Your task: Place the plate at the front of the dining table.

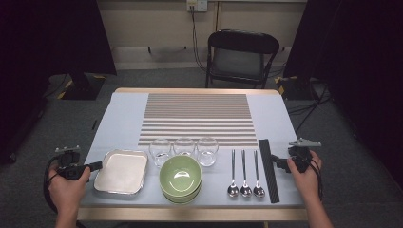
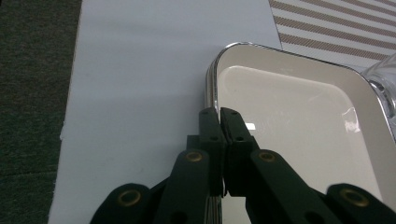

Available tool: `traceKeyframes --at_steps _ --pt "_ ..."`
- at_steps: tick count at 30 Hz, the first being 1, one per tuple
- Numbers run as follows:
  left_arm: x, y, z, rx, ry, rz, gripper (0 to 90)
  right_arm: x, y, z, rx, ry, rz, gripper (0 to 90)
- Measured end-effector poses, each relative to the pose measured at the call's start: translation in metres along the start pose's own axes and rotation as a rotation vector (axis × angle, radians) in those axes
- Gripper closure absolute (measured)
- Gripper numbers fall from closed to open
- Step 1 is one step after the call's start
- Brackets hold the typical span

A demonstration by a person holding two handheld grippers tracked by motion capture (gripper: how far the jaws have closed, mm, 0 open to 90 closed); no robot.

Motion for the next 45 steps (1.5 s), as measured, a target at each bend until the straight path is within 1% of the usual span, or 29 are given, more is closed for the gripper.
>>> traceKeyframes --at_steps 13,22,27,32,35,37,38,40,41,45 --pt "0.001 0.0 -0.001 0.011 0.0 -0.003 89.1 0.0 0.0 0.0 0.0 0.0 0.0 19.8" --pt "0.003 -0.001 -0.003 -0.001 -0.01 -0.017 89.1 0.0 0.0 0.0 -0.001 0.0 -0.001 19.9" --pt "0.004 -0.001 -0.004 0.013 -0.022 -0.002 89.1 0.0 0.0 0.0 0.001 0.0 0.0 19.9" --pt "0.007 -0.001 -0.005 0.011 -0.031 -0.006 89.0 0.0 0.0 0.0 0.0 0.0 0.0 19.9" --pt "0.009 -0.001 -0.005 0.013 -0.037 0.002 89.0 0.0 0.0 0.0 0.001 -0.001 0.001 19.9" --pt "0.011 0.0 -0.006 0.02 -0.045 0.009 89.0 0.0 0.0 0.0 0.001 -0.001 0.002 19.9" --pt "0.012 0.001 -0.007 0.027 -0.054 0.003 89.0 0.0 0.0 0.0 0.001 -0.001 0.002 19.9" --pt "0.014 0.003 -0.007 0.028 -0.059 0.003 89.0 0.0 0.0 0.0 0.001 -0.001 0.002 19.9" --pt "0.015 0.005 -0.007 0.03 -0.061 -0.006 89.1 0.0 0.0 0.0 0.001 -0.001 0.002 19.9" --pt "0.018 0.01 -0.007 0.043 -0.076 -0.002 89.0 0.0 0.0 0.0 0.001 -0.001 0.002 19.9"
Point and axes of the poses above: each handheld gripper's, and its own axes: x roughly backward along the jaws, z roughly out of its underside, y roughly to its left, the point moved 10 cm from there along -x, roughly forward along the jaws, and after that the axes turned 1 degree about -z, right-handed, at the moved point
